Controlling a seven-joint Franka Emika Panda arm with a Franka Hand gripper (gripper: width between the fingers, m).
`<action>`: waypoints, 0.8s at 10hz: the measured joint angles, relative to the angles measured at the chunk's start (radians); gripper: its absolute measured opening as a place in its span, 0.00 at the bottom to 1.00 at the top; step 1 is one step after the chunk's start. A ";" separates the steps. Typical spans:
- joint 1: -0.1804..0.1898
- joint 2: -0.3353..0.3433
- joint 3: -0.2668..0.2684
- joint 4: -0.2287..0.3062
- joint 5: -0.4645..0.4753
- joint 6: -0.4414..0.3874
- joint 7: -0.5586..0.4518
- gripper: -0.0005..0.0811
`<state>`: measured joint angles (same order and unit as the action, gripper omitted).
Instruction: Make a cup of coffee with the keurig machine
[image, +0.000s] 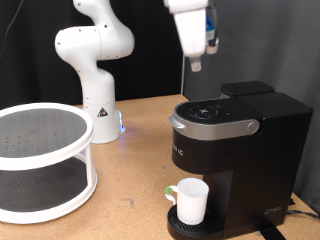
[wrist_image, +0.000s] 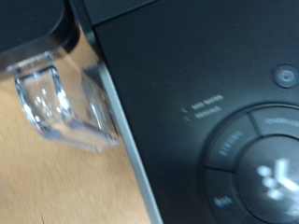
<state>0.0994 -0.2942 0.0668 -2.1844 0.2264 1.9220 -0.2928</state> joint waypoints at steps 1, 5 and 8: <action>-0.002 0.036 0.009 0.044 -0.042 -0.031 0.011 0.99; 0.000 0.039 0.015 0.041 -0.085 -0.020 -0.066 0.99; 0.000 0.080 0.031 0.074 -0.181 0.056 -0.029 0.99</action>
<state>0.0996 -0.2143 0.0976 -2.1108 0.0455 1.9779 -0.3216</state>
